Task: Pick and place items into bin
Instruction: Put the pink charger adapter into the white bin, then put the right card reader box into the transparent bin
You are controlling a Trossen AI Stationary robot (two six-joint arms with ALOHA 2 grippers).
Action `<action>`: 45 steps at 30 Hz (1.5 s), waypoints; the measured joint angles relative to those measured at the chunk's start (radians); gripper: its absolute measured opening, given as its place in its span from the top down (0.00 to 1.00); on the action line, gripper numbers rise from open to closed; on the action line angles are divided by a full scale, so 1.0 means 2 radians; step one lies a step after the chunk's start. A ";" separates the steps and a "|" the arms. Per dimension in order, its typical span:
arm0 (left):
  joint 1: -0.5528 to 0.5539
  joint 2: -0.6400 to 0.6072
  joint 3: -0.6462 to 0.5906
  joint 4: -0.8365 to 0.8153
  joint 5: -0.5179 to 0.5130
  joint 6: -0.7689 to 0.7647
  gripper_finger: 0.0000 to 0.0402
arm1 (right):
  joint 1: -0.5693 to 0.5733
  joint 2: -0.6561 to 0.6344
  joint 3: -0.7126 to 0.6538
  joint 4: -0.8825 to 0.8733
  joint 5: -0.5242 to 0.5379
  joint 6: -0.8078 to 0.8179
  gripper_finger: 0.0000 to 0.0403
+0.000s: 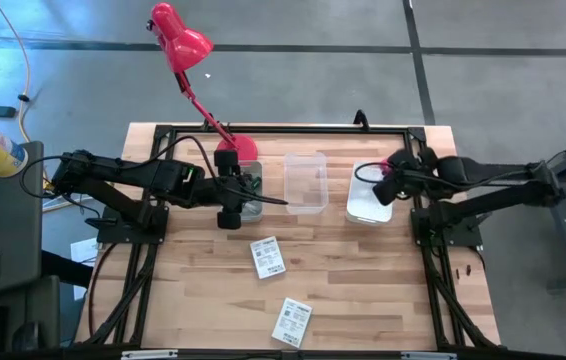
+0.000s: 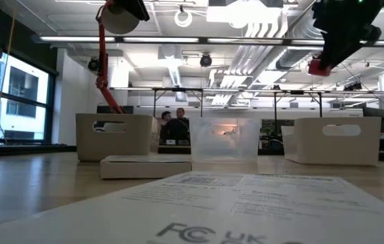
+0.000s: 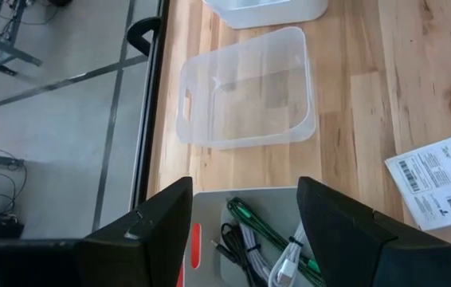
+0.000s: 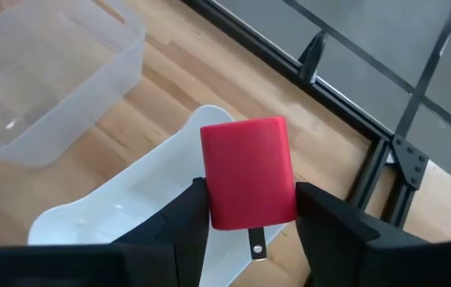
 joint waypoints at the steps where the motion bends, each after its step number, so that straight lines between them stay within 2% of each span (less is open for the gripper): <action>1: 0.000 0.000 0.000 0.000 -0.001 0.000 0.46 | -0.007 0.002 0.000 0.003 -0.001 -0.004 0.59; 8: 0.000 0.000 0.000 0.000 -0.003 0.001 0.46 | -0.045 0.036 0.000 0.020 -0.025 -0.031 0.56; 18: 0.000 0.000 0.000 -0.003 -0.003 0.001 0.46 | -0.081 0.114 -0.001 0.032 -0.040 -0.035 0.64; 25: 0.000 0.000 0.000 -0.007 -0.003 0.002 0.46 | -0.089 0.153 -0.001 0.044 -0.042 -0.044 0.65; 39: 0.000 0.000 0.000 -0.006 -0.018 0.013 0.46 | -0.087 0.156 -0.001 0.049 -0.054 -0.053 0.65; 45: 0.000 0.000 0.000 -0.004 -0.025 0.010 0.46 | -0.067 0.140 -0.001 0.055 -0.063 -0.053 0.65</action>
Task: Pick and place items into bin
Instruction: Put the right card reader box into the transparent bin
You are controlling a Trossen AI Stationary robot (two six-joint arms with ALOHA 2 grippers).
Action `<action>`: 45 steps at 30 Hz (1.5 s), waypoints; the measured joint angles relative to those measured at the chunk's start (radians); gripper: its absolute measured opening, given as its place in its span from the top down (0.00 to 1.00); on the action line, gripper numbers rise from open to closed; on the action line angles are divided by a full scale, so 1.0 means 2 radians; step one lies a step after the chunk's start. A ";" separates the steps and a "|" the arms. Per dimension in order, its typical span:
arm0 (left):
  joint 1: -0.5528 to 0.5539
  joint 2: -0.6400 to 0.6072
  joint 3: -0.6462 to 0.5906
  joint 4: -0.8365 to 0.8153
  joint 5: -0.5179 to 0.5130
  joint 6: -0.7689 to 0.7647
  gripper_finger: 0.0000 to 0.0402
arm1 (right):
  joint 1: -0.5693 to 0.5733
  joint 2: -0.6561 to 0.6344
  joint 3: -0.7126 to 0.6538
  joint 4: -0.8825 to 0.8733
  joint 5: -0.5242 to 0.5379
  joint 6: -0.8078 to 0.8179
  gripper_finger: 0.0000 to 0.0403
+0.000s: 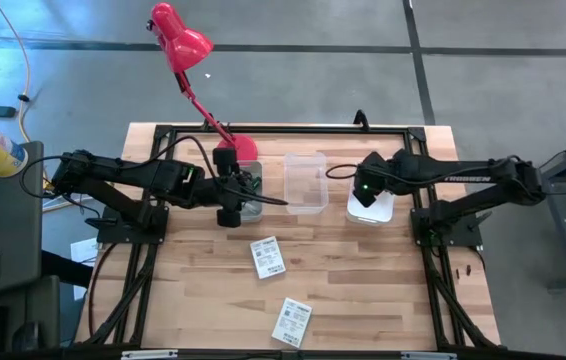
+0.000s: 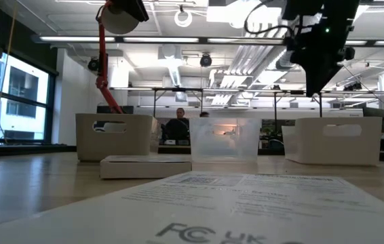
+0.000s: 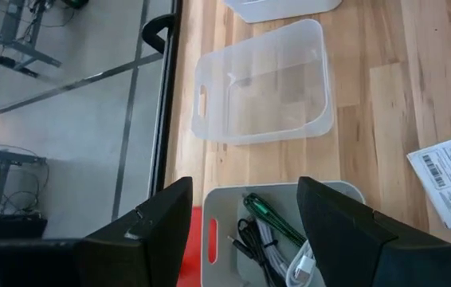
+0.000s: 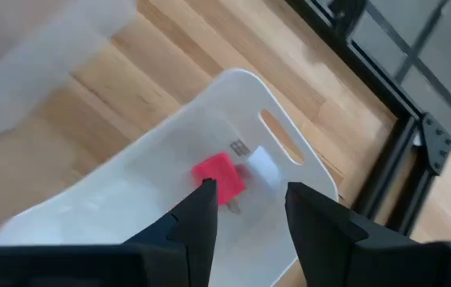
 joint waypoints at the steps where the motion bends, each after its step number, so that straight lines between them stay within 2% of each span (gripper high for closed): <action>1: 0.000 0.000 0.000 0.000 0.000 -0.006 0.46 | 0.005 -0.007 0.000 0.002 0.000 0.000 0.65; 7: 0.000 0.000 0.000 0.008 0.020 -0.011 0.46 | 0.039 -0.066 0.000 0.010 -0.009 0.000 0.65; 12: 0.000 0.000 0.000 0.032 0.038 -0.046 0.46 | 0.072 -0.125 0.000 0.018 -0.066 0.004 0.65; 18: 0.000 0.003 0.000 0.034 0.169 -0.072 0.46 | 0.126 -0.171 0.000 0.030 -0.148 0.015 0.65; 21: -0.011 0.007 -0.001 0.031 0.251 -0.080 0.46 | 0.162 -0.178 0.000 0.030 -0.168 0.020 0.65; 24: -0.037 0.018 0.000 0.039 0.293 -0.080 0.46 | 0.198 -0.177 0.000 0.031 -0.170 0.021 0.65; 29: -0.096 0.047 0.000 0.059 0.302 -0.089 0.46 | 0.253 -0.172 0.000 0.048 -0.171 0.013 0.65; 35: -0.156 0.110 0.001 0.170 0.298 -0.101 0.46 | 0.302 -0.169 0.001 0.056 -0.154 0.014 0.65; 39: -0.173 0.158 0.001 0.212 0.286 -0.101 0.46 | 0.325 -0.169 0.001 0.066 -0.130 0.018 0.65; 45: -0.173 0.210 -0.001 0.185 0.268 -0.127 0.46 | 0.355 -0.164 0.001 0.108 -0.118 0.033 0.65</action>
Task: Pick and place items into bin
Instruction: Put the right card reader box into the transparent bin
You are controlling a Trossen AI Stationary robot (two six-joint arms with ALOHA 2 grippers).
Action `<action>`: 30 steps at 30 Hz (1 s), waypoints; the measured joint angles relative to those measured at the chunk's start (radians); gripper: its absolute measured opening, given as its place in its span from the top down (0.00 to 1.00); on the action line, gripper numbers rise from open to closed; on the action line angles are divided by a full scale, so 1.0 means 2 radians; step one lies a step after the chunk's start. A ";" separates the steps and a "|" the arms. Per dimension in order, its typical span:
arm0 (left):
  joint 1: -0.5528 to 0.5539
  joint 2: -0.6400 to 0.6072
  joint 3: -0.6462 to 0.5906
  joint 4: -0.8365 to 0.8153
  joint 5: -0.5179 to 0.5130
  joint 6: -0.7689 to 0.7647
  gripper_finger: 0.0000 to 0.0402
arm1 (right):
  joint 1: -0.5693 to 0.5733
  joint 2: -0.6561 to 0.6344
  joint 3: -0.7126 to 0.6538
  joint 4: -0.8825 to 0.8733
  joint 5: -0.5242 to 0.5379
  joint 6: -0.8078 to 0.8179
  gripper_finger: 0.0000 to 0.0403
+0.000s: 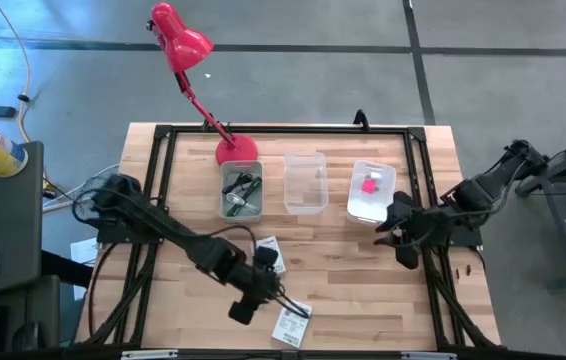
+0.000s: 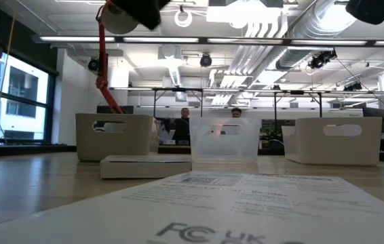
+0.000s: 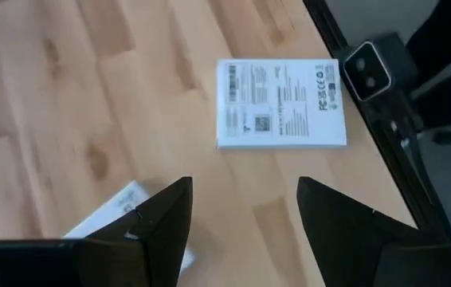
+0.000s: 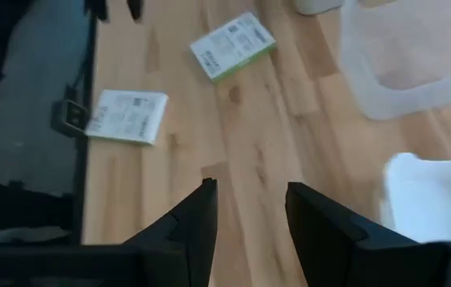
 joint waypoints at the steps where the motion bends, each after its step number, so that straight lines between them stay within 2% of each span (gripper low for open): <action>1: 0.000 0.009 0.001 0.005 0.005 0.000 0.46 | 0.007 0.001 0.000 0.006 0.001 0.006 0.65; 3: -0.003 0.020 -0.001 -0.005 0.022 0.013 0.46 | 0.020 0.008 0.000 0.013 0.005 0.020 0.65; 9: -0.008 0.065 0.001 0.088 0.084 0.078 0.46 | 0.057 0.038 0.000 0.020 0.038 0.076 0.65; 17: -0.003 0.104 0.002 0.148 0.050 0.102 0.46 | 0.078 0.088 0.000 0.041 0.053 0.138 0.65; 24: -0.005 0.137 0.000 0.188 0.079 0.127 0.46 | 0.082 0.108 0.000 0.065 0.071 0.173 0.65; 30: -0.008 0.146 0.001 0.204 0.067 0.145 0.46 | 0.095 0.107 0.000 0.069 0.091 0.195 0.65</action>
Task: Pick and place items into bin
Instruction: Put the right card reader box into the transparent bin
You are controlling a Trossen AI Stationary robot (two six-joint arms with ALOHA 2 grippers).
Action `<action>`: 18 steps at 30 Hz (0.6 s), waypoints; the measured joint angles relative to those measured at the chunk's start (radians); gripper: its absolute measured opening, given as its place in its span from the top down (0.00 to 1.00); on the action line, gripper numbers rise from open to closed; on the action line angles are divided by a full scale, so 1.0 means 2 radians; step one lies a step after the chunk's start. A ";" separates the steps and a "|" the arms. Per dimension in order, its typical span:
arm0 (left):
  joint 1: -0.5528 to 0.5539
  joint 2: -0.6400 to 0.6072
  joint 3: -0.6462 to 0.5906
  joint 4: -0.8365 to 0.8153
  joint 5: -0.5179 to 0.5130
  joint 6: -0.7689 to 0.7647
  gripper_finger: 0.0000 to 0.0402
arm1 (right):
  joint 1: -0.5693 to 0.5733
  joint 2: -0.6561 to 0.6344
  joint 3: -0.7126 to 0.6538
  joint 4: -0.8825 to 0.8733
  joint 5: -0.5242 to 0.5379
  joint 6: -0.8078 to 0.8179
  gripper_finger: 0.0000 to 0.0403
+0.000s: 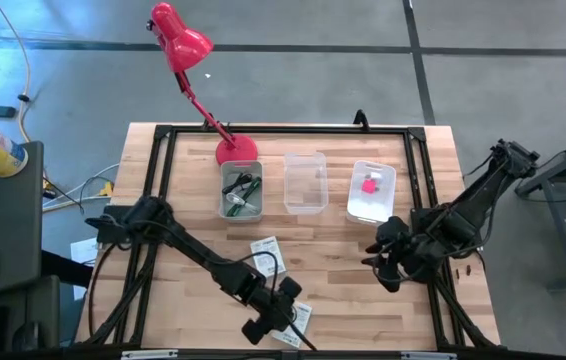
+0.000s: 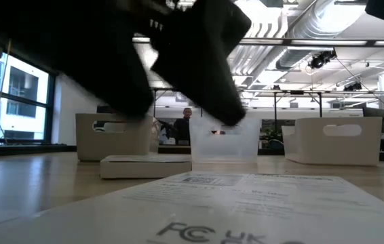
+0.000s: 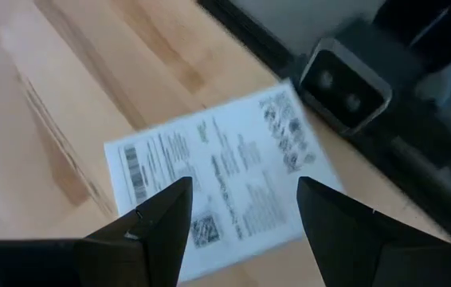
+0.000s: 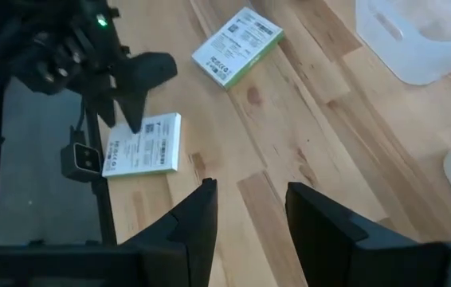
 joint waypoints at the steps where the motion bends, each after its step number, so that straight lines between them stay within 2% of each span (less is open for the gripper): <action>1: 0.000 0.001 -0.001 -0.002 -0.002 0.006 0.46 | 0.002 0.000 0.000 0.001 0.004 0.001 0.65; 11: 0.001 0.036 0.001 0.023 -0.007 0.011 0.46 | 0.006 0.000 0.000 0.009 0.011 0.014 0.65; 18: 0.018 0.037 0.001 0.022 -0.058 -0.015 0.46 | 0.006 0.000 0.000 0.013 0.011 0.014 0.65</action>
